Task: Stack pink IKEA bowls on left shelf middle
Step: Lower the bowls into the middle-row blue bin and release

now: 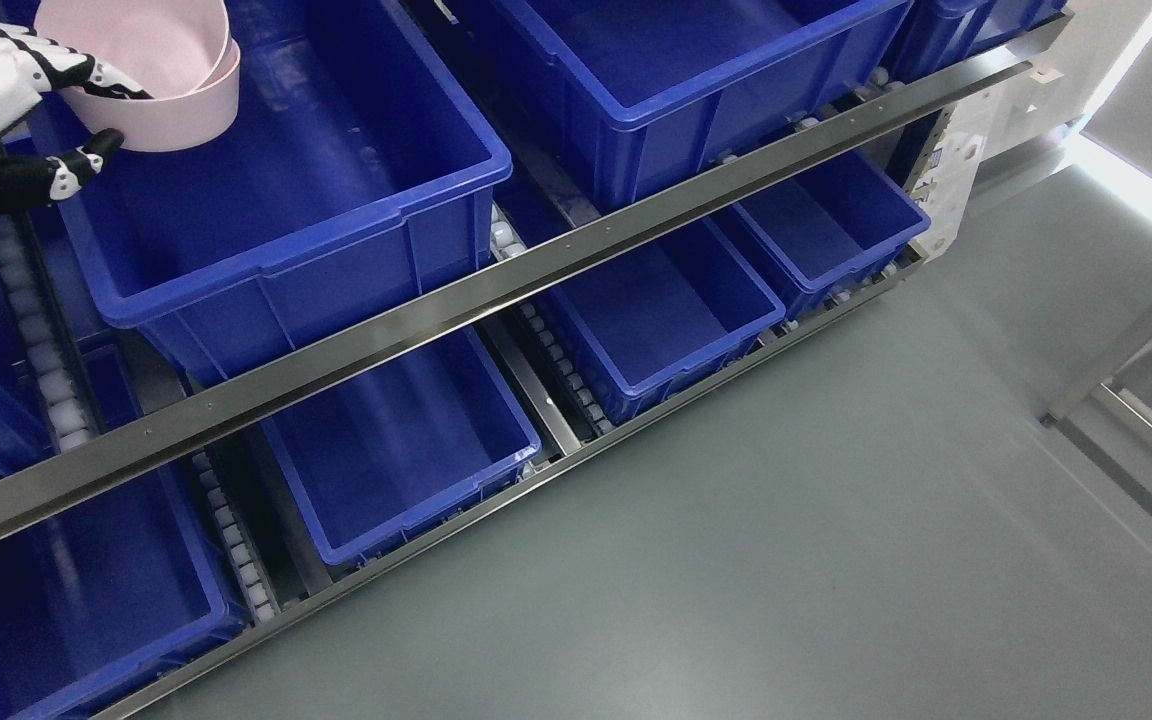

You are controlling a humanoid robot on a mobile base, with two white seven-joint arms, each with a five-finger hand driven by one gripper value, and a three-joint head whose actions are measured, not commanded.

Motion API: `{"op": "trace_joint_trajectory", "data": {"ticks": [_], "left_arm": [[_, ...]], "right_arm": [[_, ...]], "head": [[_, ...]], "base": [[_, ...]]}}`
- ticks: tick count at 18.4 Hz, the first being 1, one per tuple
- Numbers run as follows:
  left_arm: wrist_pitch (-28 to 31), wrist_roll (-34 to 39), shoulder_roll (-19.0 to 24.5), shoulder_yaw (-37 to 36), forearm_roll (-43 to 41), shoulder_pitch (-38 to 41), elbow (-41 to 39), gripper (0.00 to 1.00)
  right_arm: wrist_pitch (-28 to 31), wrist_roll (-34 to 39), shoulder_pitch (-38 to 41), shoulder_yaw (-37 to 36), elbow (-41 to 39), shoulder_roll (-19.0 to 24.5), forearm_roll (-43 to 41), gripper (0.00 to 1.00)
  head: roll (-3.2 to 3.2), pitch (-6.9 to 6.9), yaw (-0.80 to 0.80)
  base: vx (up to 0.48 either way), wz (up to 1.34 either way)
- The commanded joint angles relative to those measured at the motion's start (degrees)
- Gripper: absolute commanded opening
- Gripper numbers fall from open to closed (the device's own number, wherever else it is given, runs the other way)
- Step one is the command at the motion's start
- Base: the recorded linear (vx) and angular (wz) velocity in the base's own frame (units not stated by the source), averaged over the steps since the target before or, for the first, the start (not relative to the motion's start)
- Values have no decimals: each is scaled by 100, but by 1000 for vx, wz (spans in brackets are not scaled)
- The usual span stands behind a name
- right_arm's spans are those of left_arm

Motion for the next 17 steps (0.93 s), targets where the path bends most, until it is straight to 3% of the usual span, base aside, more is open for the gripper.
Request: {"op": "trace_joint_trajectory", "data": {"ticks": [1,4,12,15,17], "left_arm": [[-49,23,-645,-1256,-589,-265,637,3],[-58,40,-919,-1548,-939,-265,971,3],[-49,137,-919,-1741,-1591,-810,2141,5],[-40,146,-893,-1724,-1591,-933,2212,9],[-40,146,-849,-1706,-1583,-960,2212,19]], "right_arm": [[-2,4,168,-62,-193,-100,0,100],[6,4,168,-62,-193,-100,0,100],[-2,4,168,-70,-193,-100,0,100],[-2,4,168,-62,-193,-100,0,100],[-2,4,168,-62,-193,-100,0,100]], "head": [[0,0,0],[0,0,0],[0,0,0],[0,0,0],[0,0,0]], "base": [[24,152],[4,81],[-2,-9],[0,0],[0,0]]}}
